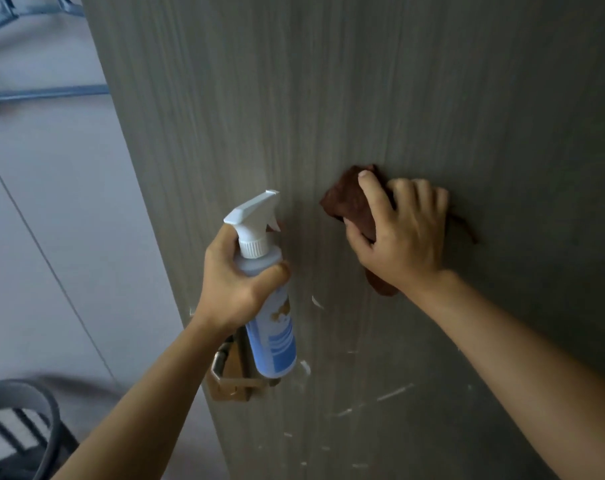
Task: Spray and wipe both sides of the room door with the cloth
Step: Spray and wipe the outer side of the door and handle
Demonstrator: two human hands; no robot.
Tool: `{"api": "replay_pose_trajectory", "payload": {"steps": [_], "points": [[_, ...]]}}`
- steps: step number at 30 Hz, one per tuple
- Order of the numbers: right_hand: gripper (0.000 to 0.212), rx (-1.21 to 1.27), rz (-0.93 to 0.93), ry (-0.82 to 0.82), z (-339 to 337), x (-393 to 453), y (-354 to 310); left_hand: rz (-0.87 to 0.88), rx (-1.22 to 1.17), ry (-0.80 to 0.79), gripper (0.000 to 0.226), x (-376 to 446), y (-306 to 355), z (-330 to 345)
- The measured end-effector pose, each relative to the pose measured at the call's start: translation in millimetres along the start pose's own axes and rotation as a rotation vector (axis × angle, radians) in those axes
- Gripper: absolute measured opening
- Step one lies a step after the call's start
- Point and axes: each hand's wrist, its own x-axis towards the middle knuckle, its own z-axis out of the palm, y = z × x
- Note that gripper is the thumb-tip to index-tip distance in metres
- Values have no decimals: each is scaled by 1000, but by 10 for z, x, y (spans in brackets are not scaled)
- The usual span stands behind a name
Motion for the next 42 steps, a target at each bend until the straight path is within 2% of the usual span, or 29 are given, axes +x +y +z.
{"api": "replay_pose_trajectory", "payload": {"steps": [6,12,16,19,22,26,30,36,42], "points": [[55,-9,-6,44,127,-348,-109,130,-63,-63,45,-217,-304,59],[53,-2,20,97,163,-534,-197,188,-145,-14,39,-308,-466,149],[48,120,23,142,199,-676,-189,175,-256,-10,43,-355,-456,199],[49,160,18,117,199,-690,-136,155,-298,-42,47,-444,-405,221],[48,132,-30,70,173,-662,-100,157,-263,-44,43,-606,-453,184],[47,72,-69,49,144,-681,-114,155,-194,-17,54,-991,-610,177],[50,60,-61,33,145,-730,-145,157,-133,-42,38,-1375,-877,244],[49,36,-27,55,170,-769,-169,192,-33,-21,35,-1685,-1224,399],[51,64,-23,32,183,-818,-128,205,4,5,32,-1702,-1280,469]]}}
